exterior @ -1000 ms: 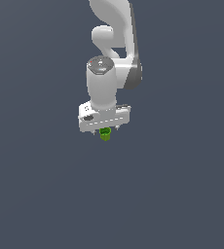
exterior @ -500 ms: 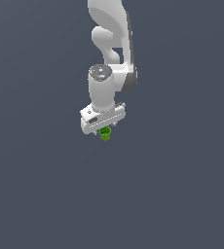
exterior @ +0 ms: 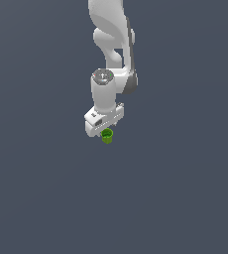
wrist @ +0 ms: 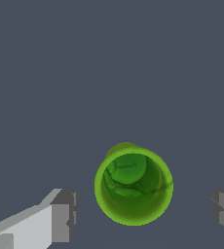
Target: Pick up the object and move it to a goal position.
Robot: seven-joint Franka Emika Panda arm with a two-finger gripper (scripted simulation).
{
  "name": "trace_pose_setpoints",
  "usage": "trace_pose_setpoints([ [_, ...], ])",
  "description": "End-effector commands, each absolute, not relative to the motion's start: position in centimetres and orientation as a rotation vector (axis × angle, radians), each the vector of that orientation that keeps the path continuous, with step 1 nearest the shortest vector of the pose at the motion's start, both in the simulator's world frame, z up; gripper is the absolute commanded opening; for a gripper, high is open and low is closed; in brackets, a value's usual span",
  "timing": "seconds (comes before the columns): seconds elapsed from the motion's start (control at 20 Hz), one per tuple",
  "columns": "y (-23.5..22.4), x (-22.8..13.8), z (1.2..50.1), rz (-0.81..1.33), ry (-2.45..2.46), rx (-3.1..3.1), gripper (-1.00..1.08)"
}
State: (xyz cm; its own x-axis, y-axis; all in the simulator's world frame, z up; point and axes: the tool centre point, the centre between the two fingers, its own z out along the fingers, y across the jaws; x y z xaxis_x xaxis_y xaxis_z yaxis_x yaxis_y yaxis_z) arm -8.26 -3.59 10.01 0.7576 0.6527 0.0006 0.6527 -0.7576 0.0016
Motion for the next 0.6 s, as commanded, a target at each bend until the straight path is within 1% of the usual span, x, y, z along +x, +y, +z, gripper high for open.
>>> trace_pose_setpoints([
  [0.0,-3.6,-8.73,9.65,0.001,1.141,2.926,1.0],
  [0.55,-3.61,-9.21,9.03,0.0,1.184,2.91,1.0],
])
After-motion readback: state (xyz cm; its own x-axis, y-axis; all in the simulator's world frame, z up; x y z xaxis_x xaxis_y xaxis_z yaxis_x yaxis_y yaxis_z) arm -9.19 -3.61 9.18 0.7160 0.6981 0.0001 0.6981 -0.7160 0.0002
